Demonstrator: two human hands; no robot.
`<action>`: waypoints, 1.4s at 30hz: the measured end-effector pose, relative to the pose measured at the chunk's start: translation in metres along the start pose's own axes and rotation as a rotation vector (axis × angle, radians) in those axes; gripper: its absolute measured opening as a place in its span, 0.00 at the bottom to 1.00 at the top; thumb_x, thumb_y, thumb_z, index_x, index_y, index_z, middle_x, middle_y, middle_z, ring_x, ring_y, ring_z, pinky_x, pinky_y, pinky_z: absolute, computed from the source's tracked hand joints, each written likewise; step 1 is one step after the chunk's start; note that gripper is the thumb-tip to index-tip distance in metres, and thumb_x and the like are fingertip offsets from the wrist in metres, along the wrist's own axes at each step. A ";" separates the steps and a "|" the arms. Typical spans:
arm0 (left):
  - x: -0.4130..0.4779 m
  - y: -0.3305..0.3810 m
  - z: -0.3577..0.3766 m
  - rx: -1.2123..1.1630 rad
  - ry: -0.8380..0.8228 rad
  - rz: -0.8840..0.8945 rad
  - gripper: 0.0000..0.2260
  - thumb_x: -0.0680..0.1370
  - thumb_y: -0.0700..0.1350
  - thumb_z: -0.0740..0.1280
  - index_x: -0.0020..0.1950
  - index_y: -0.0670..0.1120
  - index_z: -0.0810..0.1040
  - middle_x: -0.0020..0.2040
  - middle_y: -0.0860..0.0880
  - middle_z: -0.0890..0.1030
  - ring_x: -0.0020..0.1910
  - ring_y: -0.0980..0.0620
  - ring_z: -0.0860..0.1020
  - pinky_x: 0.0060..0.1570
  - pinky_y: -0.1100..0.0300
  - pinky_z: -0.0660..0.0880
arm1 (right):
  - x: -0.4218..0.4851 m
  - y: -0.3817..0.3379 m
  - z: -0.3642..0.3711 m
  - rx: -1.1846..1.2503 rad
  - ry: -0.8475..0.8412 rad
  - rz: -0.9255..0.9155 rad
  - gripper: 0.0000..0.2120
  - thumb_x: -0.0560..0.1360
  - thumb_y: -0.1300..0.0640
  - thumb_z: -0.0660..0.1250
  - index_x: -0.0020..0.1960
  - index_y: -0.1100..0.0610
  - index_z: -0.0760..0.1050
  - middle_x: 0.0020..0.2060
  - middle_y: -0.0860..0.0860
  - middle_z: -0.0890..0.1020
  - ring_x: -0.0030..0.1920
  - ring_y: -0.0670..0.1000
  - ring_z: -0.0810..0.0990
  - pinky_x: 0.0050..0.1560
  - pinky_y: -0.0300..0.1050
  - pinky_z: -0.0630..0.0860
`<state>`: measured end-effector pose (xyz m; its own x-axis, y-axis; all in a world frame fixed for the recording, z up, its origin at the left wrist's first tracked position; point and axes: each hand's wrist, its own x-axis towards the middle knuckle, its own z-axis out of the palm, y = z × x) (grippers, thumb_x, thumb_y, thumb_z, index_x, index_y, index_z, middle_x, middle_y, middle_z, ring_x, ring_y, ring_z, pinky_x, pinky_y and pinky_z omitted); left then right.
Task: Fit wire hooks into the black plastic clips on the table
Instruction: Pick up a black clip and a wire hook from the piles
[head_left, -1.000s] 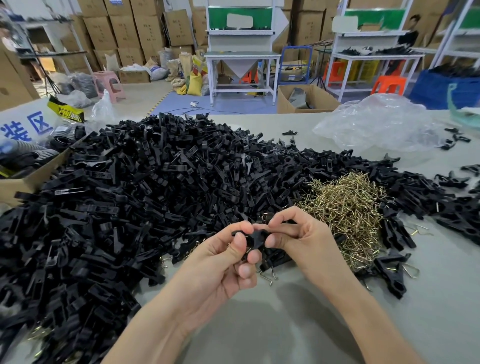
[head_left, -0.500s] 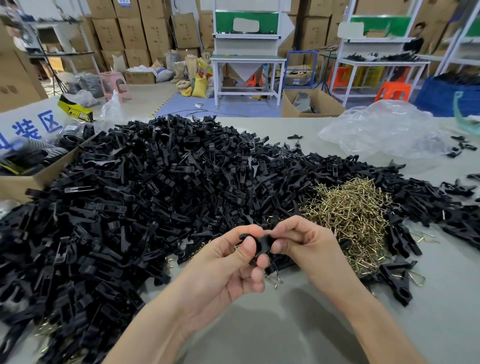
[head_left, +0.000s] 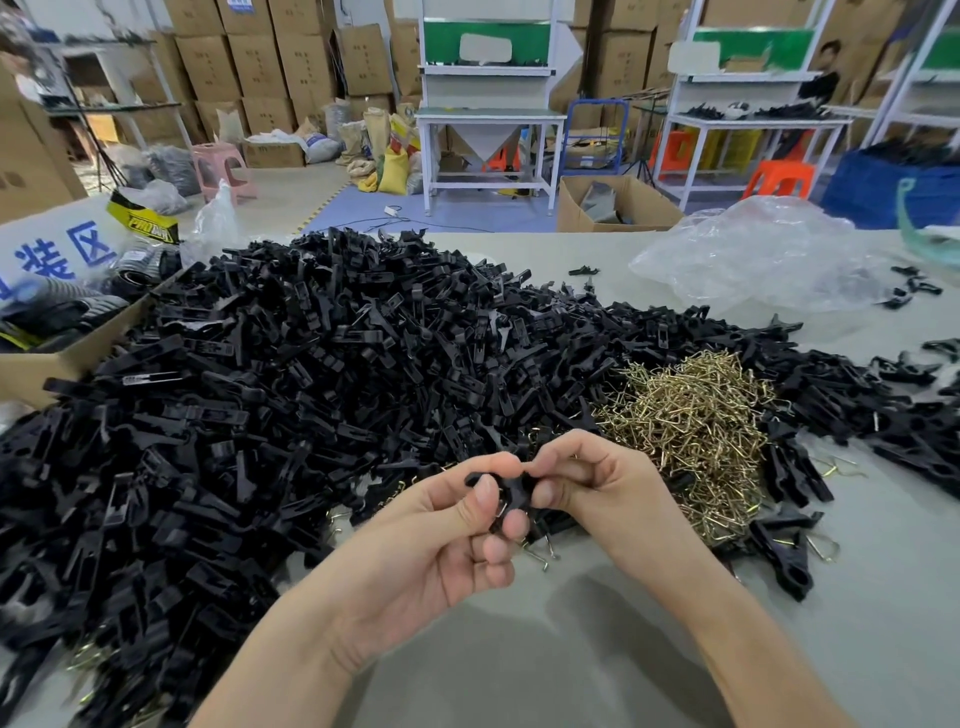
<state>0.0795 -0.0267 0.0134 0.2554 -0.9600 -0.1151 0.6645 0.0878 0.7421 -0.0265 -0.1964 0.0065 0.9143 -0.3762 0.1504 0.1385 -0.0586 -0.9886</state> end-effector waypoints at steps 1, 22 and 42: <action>0.001 -0.001 0.000 -0.003 0.006 0.006 0.18 0.68 0.46 0.81 0.56 0.48 0.84 0.40 0.44 0.80 0.32 0.54 0.76 0.38 0.60 0.78 | 0.000 -0.001 0.000 0.003 0.000 0.003 0.21 0.75 0.74 0.68 0.41 0.48 0.82 0.34 0.50 0.85 0.39 0.44 0.84 0.45 0.34 0.78; 0.005 -0.007 0.002 -0.109 -0.018 -0.015 0.08 0.71 0.45 0.79 0.47 0.49 0.83 0.36 0.46 0.76 0.27 0.56 0.72 0.33 0.61 0.75 | 0.002 -0.006 0.000 0.146 0.019 -0.028 0.09 0.68 0.58 0.75 0.40 0.46 0.79 0.45 0.56 0.88 0.51 0.53 0.87 0.49 0.35 0.79; 0.009 -0.006 0.006 0.538 0.318 0.294 0.17 0.73 0.52 0.75 0.60 0.53 0.82 0.46 0.46 0.83 0.40 0.51 0.80 0.38 0.59 0.79 | 0.002 -0.004 -0.002 0.014 0.103 -0.098 0.12 0.72 0.53 0.72 0.55 0.51 0.78 0.47 0.49 0.88 0.47 0.43 0.84 0.53 0.35 0.78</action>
<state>0.0741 -0.0374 0.0118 0.6198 -0.7847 0.0137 0.1166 0.1093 0.9872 -0.0258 -0.1988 0.0105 0.8523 -0.4619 0.2453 0.2315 -0.0874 -0.9689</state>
